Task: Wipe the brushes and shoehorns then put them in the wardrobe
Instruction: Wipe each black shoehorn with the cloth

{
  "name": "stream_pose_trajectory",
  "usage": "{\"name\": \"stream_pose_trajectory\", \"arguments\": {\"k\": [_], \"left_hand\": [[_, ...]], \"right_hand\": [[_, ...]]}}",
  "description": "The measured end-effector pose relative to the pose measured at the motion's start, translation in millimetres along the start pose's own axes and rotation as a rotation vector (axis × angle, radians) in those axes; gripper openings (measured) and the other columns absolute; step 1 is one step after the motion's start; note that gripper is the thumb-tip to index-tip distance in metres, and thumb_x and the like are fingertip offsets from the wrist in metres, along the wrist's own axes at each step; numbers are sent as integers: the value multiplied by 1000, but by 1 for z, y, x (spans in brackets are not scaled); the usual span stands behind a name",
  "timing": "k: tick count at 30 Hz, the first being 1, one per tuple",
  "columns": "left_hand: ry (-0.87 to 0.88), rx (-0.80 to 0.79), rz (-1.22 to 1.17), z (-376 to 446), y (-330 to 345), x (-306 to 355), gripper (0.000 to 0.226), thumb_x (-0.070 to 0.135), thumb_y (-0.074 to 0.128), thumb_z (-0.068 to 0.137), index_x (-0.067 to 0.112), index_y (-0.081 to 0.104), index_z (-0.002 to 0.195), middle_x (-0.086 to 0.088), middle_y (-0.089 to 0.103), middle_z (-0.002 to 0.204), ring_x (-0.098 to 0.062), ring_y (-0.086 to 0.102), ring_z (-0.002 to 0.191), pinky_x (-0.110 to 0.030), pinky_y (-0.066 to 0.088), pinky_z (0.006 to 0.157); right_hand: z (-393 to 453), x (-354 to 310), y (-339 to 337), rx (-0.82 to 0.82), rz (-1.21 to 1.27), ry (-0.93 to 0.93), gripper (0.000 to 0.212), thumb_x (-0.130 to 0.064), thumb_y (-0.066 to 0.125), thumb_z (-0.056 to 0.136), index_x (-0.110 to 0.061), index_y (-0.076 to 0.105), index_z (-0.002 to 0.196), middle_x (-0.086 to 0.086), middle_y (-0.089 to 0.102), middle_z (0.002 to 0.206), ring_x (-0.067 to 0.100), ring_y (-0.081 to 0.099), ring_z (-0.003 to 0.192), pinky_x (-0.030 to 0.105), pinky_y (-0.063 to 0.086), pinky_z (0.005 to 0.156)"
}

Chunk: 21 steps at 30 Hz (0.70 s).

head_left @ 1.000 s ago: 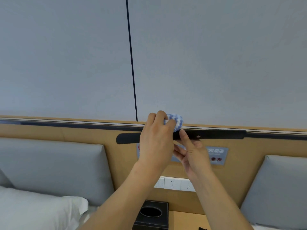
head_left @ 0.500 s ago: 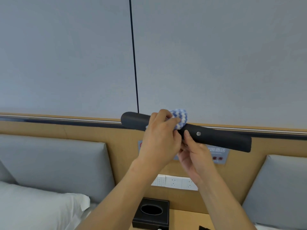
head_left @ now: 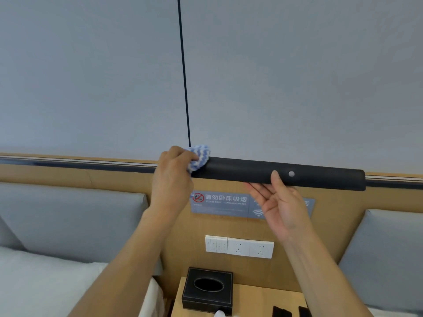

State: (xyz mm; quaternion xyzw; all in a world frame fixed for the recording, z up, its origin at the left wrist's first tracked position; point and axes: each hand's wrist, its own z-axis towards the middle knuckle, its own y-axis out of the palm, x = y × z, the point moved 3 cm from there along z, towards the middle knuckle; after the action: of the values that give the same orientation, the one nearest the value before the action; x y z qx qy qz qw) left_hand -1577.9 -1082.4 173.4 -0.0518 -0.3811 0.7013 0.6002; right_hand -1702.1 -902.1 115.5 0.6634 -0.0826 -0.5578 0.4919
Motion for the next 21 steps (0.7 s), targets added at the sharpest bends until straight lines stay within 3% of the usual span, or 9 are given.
{"name": "stream_pose_trajectory", "arguments": {"k": [2,5,8,18,21], "left_hand": [[-34,17,11,5,-4,-7,45,-20,50,70,8,72,98,-10,61,105,-31,54,95,-41,46,71],[-84,36,24,6,-6,-8,46,-20,49,72,7,71,103,-10,60,106,-31,53,95,-40,45,70],[-81,16,41,-1,-1,2,47,-23,48,72,4,69,104,-13,59,104,-32,51,92,-38,41,68],[359,-248,-117,-9,11,65,38,-11,57,81,11,73,108,-6,63,102,-27,56,91,-42,47,76],[392,-286,-164,-6,10,68,37,-8,58,82,12,74,109,-4,64,107,-24,58,95,-38,48,80]], "right_hand": [[0,-2,3,-5,6,-1,30,-19,63,89,-4,64,116,21,71,118,36,70,109,41,61,80],[0,-5,9,3,-19,-4,33,-22,62,90,-4,62,118,20,71,117,34,70,109,44,59,88],[2,-4,16,22,-59,-6,27,-22,60,95,-5,62,115,19,73,113,33,71,106,41,61,84],[8,-2,27,23,-382,-15,30,-30,53,101,-8,73,96,12,78,95,23,77,86,26,60,67],[11,-5,21,-9,-518,-5,35,-37,54,99,-11,77,96,12,78,100,24,75,92,27,61,72]]}}
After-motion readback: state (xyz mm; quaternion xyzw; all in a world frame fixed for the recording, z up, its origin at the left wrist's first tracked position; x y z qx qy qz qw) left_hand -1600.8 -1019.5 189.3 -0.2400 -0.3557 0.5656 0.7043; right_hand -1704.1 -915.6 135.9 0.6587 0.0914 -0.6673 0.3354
